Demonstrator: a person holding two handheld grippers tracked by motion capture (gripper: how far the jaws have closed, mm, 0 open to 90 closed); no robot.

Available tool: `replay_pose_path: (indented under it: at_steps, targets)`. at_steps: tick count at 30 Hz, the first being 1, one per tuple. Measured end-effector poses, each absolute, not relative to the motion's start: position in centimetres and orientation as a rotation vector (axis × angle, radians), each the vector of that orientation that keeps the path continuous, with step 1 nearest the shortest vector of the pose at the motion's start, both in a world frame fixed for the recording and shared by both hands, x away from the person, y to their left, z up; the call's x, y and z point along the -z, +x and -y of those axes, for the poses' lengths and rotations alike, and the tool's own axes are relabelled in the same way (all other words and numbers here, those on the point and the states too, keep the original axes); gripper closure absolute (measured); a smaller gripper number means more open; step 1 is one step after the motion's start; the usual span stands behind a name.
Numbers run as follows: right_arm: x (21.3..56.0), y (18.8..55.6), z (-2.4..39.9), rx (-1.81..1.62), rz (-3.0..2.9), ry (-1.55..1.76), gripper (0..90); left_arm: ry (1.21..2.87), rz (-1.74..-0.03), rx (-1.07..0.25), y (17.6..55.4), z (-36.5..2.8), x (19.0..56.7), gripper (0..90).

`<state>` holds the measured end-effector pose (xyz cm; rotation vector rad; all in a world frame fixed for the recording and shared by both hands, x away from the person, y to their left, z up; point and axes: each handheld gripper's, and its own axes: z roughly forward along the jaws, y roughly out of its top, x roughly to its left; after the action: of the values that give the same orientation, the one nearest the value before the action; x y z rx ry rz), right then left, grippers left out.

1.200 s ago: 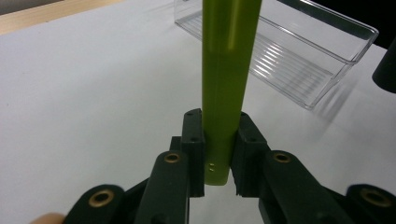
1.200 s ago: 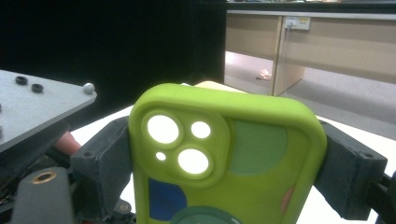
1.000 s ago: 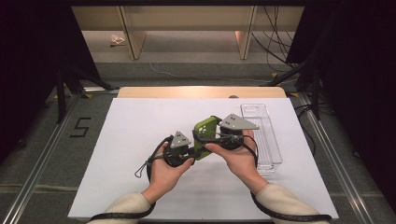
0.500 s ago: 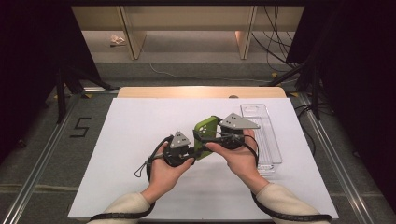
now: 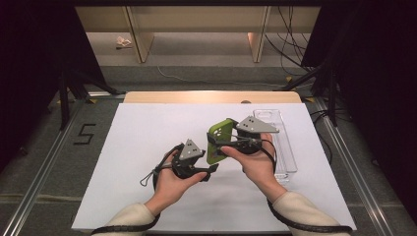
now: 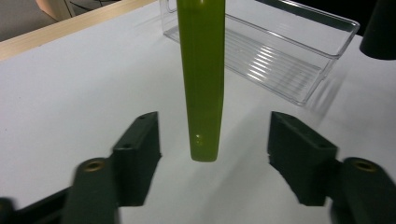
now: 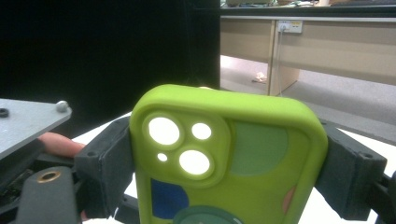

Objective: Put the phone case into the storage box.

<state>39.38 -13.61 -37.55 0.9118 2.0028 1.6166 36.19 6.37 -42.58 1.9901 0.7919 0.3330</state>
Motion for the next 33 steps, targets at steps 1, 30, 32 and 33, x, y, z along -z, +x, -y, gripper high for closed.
replay_pose_path:
  at_steps: [1,30,32,33]
  targets:
    - [37.5,39.4,13.7,-1.615,-2.001,0.913,17.0,1.997,-0.790,-0.323,36.2,-6.4,42.6,24.2]
    - [36.2,40.1,15.6,-1.605,-1.936,0.955,17.0,1.991,-0.723,-0.352,35.5,-10.3,41.8,0.0]
    - [36.2,40.2,15.7,-1.603,-1.933,0.961,17.0,1.993,-0.707,-0.338,35.5,-10.5,41.9,0.0]
    - [36.1,40.2,15.8,-1.599,-1.932,0.963,17.1,2.001,-0.704,-0.342,35.4,-10.6,41.9,0.0]
